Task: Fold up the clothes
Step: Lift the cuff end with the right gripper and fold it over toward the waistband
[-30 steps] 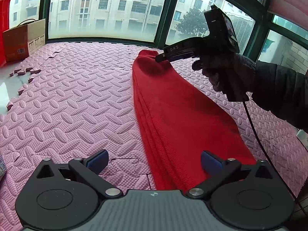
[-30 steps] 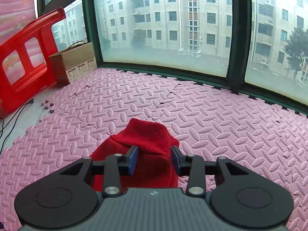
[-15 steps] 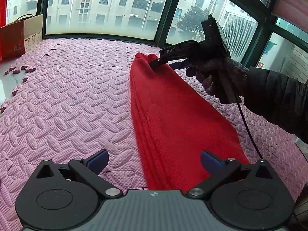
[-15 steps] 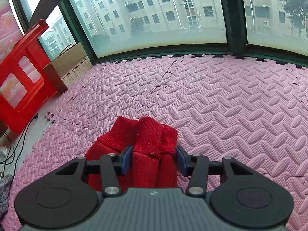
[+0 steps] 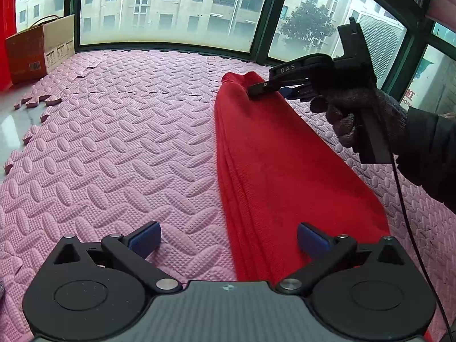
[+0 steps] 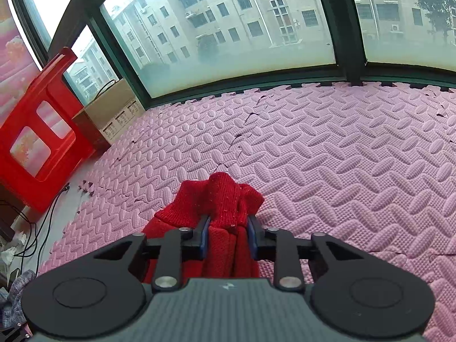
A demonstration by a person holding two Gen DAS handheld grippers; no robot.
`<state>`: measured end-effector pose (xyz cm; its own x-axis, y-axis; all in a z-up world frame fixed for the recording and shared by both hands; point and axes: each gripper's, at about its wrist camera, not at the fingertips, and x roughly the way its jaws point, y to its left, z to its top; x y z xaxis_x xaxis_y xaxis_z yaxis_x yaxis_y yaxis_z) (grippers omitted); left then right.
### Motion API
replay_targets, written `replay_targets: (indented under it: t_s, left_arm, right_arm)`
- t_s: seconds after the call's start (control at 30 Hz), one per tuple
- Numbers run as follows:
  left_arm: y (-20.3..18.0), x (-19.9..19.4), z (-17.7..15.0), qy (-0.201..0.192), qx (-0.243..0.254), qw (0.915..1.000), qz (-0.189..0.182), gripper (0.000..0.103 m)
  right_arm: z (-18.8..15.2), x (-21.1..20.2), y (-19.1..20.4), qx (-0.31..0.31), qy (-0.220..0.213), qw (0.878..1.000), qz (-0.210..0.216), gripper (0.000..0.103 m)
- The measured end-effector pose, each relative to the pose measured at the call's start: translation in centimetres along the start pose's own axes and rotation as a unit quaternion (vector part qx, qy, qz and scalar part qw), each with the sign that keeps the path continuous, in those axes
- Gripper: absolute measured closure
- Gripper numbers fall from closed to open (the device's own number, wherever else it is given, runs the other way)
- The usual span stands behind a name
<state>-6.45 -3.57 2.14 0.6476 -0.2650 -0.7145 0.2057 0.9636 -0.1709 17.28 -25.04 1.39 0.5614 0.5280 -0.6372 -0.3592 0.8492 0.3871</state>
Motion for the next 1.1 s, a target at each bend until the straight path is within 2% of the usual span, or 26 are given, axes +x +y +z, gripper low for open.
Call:
replay_targets:
  t_s: [0.23,0.67,0.87,1.1]
  left_arm:
    - [-0.5,1.7,1.5,0.0,0.034,0.9988,0.035,0.0]
    - [1.8,1.8,1.7,-0.005,0.013,0.9996,0.025,0.0]
    - [2.4,1.5,1.4,-0.012,0.009,0.9998,0.016,0.0]
    - [2.9,0.6,0.8,-0.018,0.006,0.9997,0.015,0.0]
  right_arm:
    - [0.6,-2.7,0.9,-0.009,-0.032,0.999,0.024,0.084]
    - [0.6,-11.6,5.1,-0.055,-0.109,0.989,0.082,0.086]
    - [-1.7,-17.2,8.2,-0.104,-0.142,0.977,0.123,0.086]
    - [-6.6,-22.5,10.6,-0.155,-0.144,0.964,0.16,0.086]
